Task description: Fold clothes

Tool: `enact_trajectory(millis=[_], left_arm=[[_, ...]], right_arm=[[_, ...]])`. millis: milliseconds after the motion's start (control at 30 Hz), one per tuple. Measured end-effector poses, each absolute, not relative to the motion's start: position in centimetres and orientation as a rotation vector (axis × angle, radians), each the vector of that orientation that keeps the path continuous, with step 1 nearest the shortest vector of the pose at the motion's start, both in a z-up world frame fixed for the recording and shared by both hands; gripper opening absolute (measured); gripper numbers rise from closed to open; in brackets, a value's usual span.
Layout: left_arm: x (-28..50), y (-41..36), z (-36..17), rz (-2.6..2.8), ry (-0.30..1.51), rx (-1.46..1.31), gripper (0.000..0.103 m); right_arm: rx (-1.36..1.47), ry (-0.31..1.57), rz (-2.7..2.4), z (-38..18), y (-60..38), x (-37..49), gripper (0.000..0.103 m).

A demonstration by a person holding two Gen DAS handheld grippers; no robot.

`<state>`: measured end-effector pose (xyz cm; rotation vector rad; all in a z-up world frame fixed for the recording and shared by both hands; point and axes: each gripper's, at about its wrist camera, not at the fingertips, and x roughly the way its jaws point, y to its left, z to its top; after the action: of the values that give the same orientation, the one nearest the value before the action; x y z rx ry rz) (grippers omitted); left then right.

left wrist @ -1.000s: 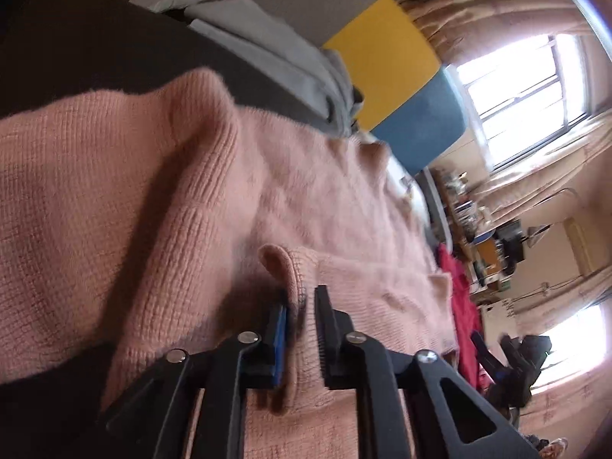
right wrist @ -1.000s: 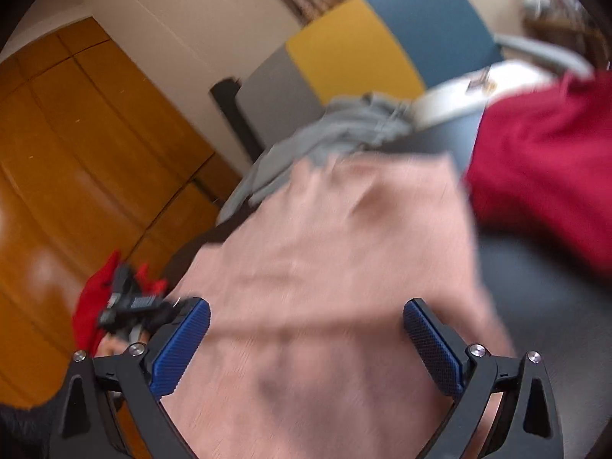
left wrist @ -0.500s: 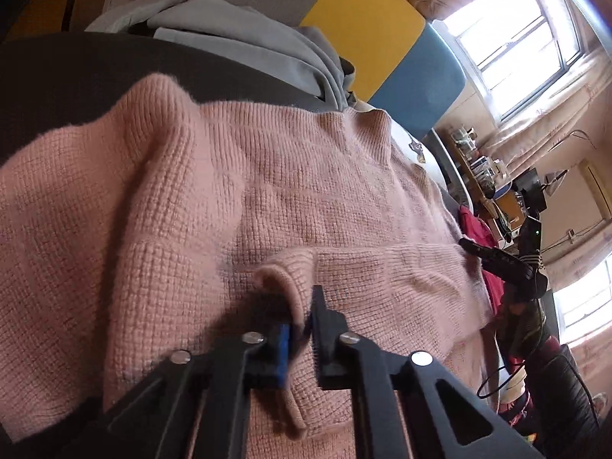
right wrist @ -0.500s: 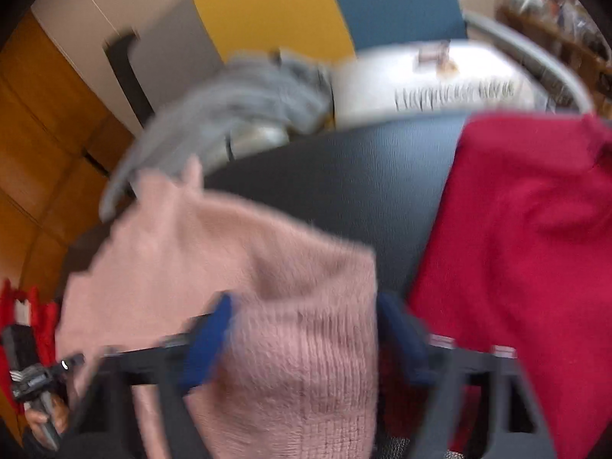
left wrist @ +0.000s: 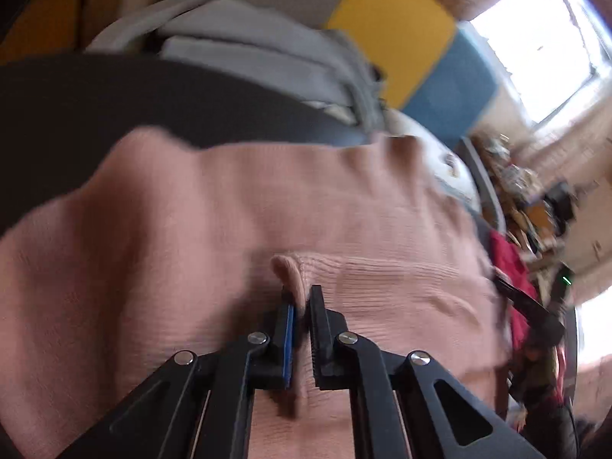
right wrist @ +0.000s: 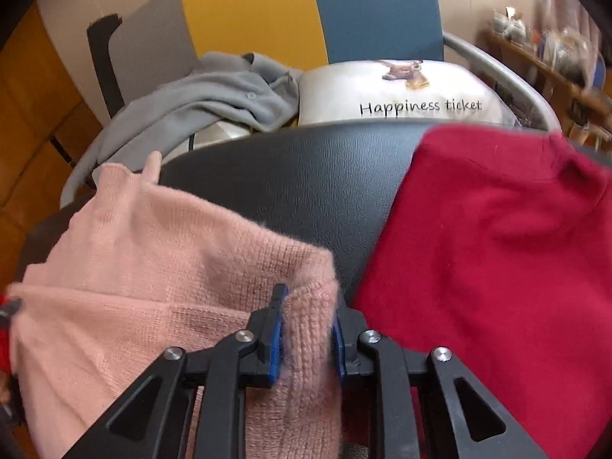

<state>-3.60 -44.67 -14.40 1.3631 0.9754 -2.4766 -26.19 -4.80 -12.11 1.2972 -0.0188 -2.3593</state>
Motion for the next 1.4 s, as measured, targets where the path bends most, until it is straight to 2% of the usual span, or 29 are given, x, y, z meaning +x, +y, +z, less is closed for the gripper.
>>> enact_trajectory(millis=[67, 167, 267, 333, 400, 500, 567, 633, 667, 700, 767, 933, 1000, 1033, 1133, 1267, 1367, 1400], left_arm=[[-2.2, -45.4, -14.3, -2.497, 1.085, 1.267, 0.007], [0.0, -45.8, -12.4, -2.496, 1.055, 1.096, 0.013], [0.5, -44.6, -10.4, -2.6, 1.05, 0.99, 0.018], [-0.8, -42.5, -10.4, -2.65, 0.934, 1.058, 0.019], [-2.3, -40.3, -11.6, -2.646, 0.768, 1.182, 0.02], [-2.0, -38.8, -15.1, -2.598, 0.749, 1.248, 0.019], [0.5, -37.9, -14.8, -2.642, 0.695, 1.164, 0.019], [3.1, -38.0, -14.5, -2.646, 0.774, 1.141, 0.018], [4.4, -38.0, -14.3, -2.648, 0.814, 1.129, 0.018], [5.4, -38.2, -14.3, -2.654, 0.846, 1.114, 0.016], [6.6, -39.2, -14.1, -2.646, 0.913, 1.103, 0.013], [7.2, -40.1, -12.4, -2.611, 0.947, 1.132, 0.014], [7.4, -40.6, -11.2, -2.606, 0.959, 1.15, 0.023], [7.5, -40.9, -10.4, -2.616, 0.953, 1.136, 0.023], [6.8, -42.0, -7.6, -2.68, 0.834, 1.091, 0.03], [3.1, -42.7, -5.2, -2.731, 0.654, 1.13, 0.047], [-1.4, -42.3, -5.2, -2.765, 0.541, 1.216, 0.049], [-3.6, -41.9, -5.6, -2.773, 0.494, 1.256, 0.05]], right_arm=[[1.257, -0.077, -2.361, -11.2, -3.9, -25.6, 0.039], [1.157, -0.155, -2.362, -8.9, -2.6, -24.2, 0.052], [1.155, -0.106, -2.329, -8.9, -3.8, -22.5, 0.053], [1.164, -0.062, -2.304, -9.2, -4.8, -21.3, 0.055], [1.172, -0.018, -2.278, -9.4, -5.8, -20.1, 0.071], [1.216, 0.034, -2.27, -11.0, -6.9, -18.8, 0.082], [1.184, -0.001, -2.29, -12.3, -6.3, -18.0, 0.085], [1.141, -0.055, -2.275, -12.7, -5.5, -16.9, 0.092], [1.139, -0.093, -2.243, -12.8, -5.1, -16.4, 0.099], [1.13, -0.093, -2.221, -12.8, -4.8, -15.8, 0.101], [1.11, -0.06, -2.197, -12.8, -4.4, -14.7, 0.101], [1.12, 0.009, -2.204, -12.7, -5.1, -14.4, 0.103], [1.136, 0.081, -2.209, -12.7, -5.7, -14.2, 0.103], [1.149, 0.138, -2.2, -12.5, -6.1, -14.1, 0.103], [1.11, 0.145, -2.152, -10.7, -6.6, -14.7, 0.101], [0.998, 0.074, -2.09, -7.9, -8.2, -17.3, 0.1], [0.986, 0.09, -2.053, -7.1, -11.3, -20.2, 0.1], [0.99, 0.109, -2.046, -7.0, -12.6, -21.2, 0.093]])
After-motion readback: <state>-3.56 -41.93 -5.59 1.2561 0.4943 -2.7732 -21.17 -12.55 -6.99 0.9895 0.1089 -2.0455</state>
